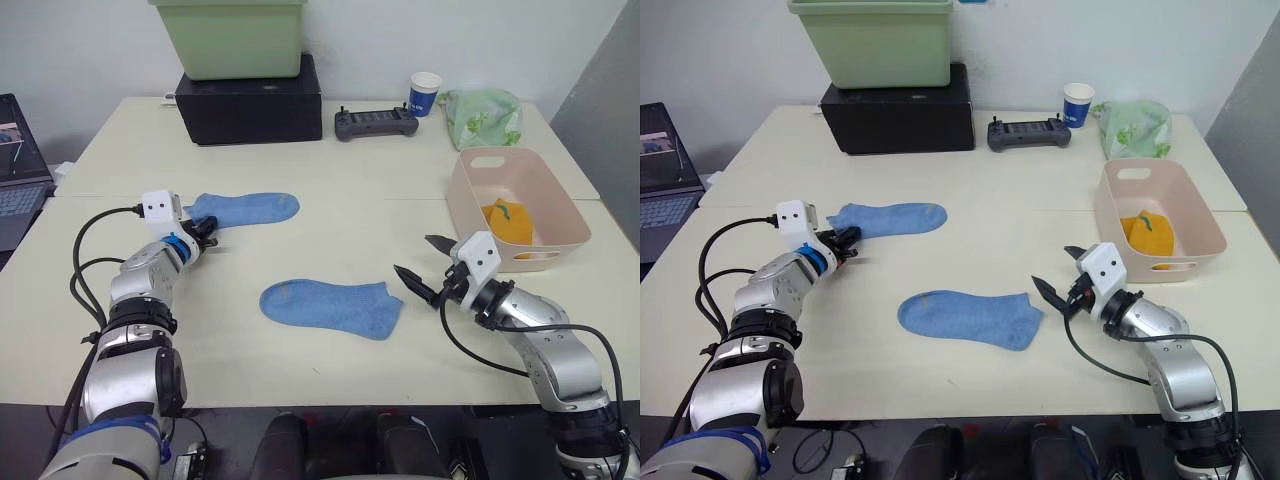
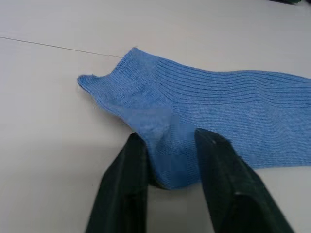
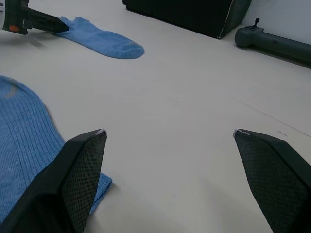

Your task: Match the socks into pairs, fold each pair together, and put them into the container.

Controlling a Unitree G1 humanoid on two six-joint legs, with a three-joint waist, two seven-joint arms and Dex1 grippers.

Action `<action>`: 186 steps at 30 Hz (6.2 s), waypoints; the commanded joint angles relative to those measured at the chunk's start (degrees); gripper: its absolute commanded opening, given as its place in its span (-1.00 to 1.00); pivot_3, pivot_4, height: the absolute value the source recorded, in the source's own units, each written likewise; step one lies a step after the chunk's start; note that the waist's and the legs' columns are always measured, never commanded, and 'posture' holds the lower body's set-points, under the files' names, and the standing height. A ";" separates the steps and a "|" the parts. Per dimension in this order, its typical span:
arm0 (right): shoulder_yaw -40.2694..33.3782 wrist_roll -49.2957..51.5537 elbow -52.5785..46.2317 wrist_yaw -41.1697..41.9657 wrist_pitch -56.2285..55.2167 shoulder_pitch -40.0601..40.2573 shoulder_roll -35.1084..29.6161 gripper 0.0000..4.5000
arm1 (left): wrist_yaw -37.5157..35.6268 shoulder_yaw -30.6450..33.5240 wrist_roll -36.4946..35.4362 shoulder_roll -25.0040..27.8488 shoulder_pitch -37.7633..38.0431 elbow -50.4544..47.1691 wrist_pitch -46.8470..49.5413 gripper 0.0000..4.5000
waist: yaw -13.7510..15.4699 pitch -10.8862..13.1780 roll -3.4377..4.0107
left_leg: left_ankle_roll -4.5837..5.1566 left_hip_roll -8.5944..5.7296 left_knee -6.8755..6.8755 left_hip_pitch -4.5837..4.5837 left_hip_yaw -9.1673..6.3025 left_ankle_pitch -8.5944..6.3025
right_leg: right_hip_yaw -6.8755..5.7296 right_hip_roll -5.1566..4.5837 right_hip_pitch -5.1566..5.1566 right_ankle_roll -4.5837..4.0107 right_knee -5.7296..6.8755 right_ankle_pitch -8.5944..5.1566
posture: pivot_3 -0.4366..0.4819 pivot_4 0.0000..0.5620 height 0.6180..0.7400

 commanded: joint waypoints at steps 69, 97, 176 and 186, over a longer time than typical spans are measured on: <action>15.63 -9.44 -0.42 15.94 -8.86 -7.75 -8.13 1.00 | -24.90 -14.46 6.03 14.16 39.03 -57.04 -16.23 0.49 | -0.02 0.01 0.00 | -0.01 0.00 -0.08 0.11 0.01 0.01 | 0.33 -0.02 0.09 0.00 -0.15 -0.01 | -0.05 -0.47 1.00; 20.80 -21.50 11.38 15.34 -15.80 -14.94 -3.91 -0.84 | -27.75 -23.99 18.36 14.87 25.68 -38.30 -45.91 -0.61 | -0.14 0.01 0.01 | 0.00 0.06 -0.06 0.08 0.10 0.00 | 0.15 0.02 -0.01 -0.01 -0.06 0.00 | -0.05 -0.47 1.00; 19.10 -22.71 59.43 17.12 -61.77 -36.84 2.94 -0.67 | -28.18 -28.63 0.78 15.24 37.98 -89.44 12.30 -0.80 | -0.58 0.04 0.04 | 0.00 0.11 0.00 0.13 0.01 0.01 | 0.36 -0.03 0.05 -0.03 0.02 0.01 | -0.05 -0.47 1.00; 12.87 -10.41 22.49 20.97 -31.56 -16.81 -4.87 0.74 | -33.05 -22.83 -12.47 14.86 31.68 -83.80 24.80 0.56 | -0.08 0.04 0.05 | 0.00 0.13 0.00 0.15 -0.09 0.01 | 0.32 -0.08 0.12 -0.03 0.01 0.00 | -0.05 -0.47 1.00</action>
